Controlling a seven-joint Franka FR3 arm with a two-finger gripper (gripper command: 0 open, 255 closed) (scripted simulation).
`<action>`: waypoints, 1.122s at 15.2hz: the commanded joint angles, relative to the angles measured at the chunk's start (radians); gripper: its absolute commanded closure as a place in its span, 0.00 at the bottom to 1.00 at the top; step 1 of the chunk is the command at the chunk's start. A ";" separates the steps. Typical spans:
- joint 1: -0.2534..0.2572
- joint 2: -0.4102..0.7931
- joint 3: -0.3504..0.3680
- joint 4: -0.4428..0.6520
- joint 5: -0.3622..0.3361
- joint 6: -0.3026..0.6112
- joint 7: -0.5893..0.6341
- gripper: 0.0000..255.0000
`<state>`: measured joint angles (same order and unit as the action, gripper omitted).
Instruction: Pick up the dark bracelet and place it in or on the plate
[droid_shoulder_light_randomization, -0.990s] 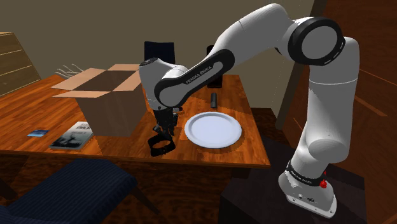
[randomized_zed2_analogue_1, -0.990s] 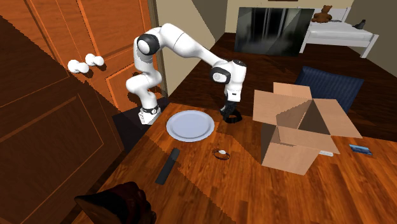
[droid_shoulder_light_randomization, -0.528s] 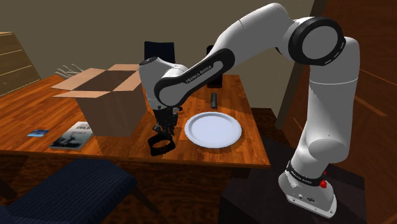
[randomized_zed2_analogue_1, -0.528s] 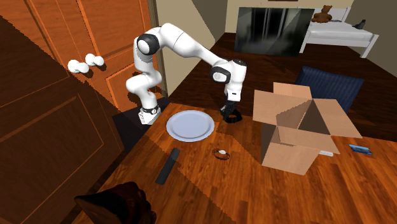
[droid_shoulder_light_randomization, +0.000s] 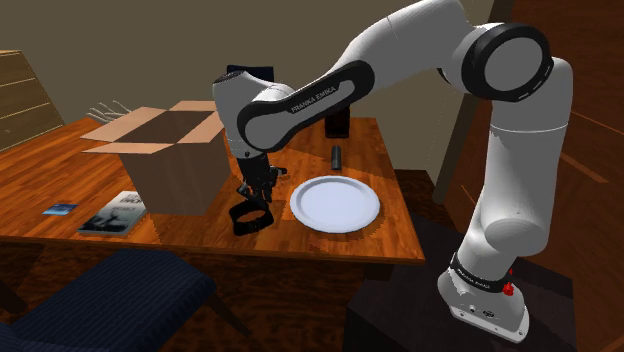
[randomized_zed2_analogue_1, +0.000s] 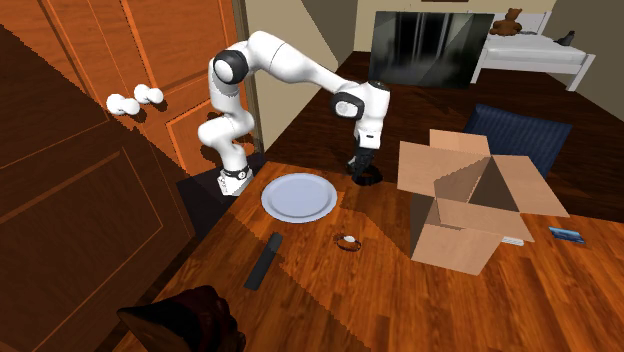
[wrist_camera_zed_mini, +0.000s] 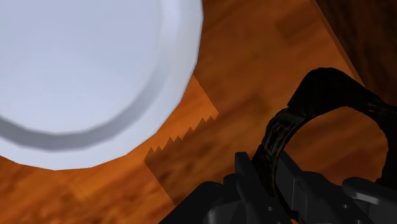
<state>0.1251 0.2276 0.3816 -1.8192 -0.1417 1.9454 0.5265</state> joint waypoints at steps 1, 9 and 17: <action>-0.002 -0.012 0.001 0.014 0.006 -0.024 -0.006 1.00; -0.018 -0.068 -0.001 0.033 0.029 -0.094 -0.037 1.00; -0.109 -0.322 -0.073 -0.247 0.107 -0.042 -0.224 1.00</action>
<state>0.0245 -0.0608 0.3187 -2.0249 -0.0438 1.8933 0.3262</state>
